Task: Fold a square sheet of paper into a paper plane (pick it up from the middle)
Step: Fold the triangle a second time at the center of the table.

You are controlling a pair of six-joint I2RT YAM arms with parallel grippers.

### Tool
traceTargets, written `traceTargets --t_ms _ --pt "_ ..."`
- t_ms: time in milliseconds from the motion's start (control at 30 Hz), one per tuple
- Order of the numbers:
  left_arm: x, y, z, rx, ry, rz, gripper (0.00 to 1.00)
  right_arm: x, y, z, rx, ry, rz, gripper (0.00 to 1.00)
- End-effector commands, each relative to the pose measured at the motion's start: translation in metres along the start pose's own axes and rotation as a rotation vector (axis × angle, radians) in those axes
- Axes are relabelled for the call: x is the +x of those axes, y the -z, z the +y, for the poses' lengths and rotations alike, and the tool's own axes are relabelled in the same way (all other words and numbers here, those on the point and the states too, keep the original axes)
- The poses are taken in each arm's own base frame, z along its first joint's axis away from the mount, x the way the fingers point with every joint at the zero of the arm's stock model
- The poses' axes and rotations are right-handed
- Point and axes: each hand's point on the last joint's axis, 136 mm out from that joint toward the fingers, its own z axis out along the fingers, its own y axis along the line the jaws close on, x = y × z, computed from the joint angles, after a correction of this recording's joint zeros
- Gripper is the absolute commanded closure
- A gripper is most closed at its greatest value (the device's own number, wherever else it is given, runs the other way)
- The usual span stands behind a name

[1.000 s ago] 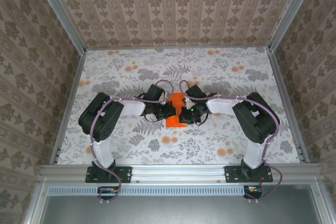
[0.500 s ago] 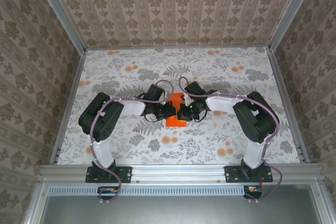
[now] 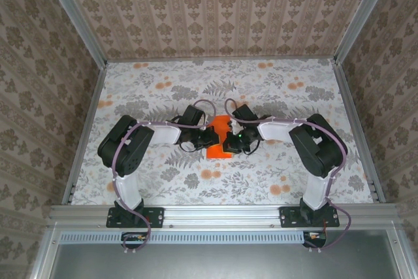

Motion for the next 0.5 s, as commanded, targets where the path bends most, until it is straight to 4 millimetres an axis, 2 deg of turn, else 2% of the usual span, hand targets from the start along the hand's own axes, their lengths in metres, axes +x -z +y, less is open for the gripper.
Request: traceTargets --t_ms 0,133,200,333,467 --pt "0.060 -0.008 0.095 -0.316 0.182 0.152 1.00 0.037 0.004 -0.030 0.071 -0.062 0.082 1.00" --pt "0.060 -0.007 0.094 -0.310 0.179 0.151 1.00 0.048 0.014 -0.032 0.051 -0.066 0.074 1.00" --pt "0.059 -0.007 0.093 -0.304 0.175 0.148 1.00 0.047 0.020 -0.028 0.033 -0.056 0.058 1.00" --pt "0.057 -0.008 0.090 -0.292 0.168 0.143 1.00 0.029 0.033 -0.004 -0.029 -0.008 -0.001 1.00" --pt "0.054 -0.007 0.085 -0.281 0.160 0.137 1.00 0.007 0.034 0.014 -0.064 0.023 -0.036 1.00"
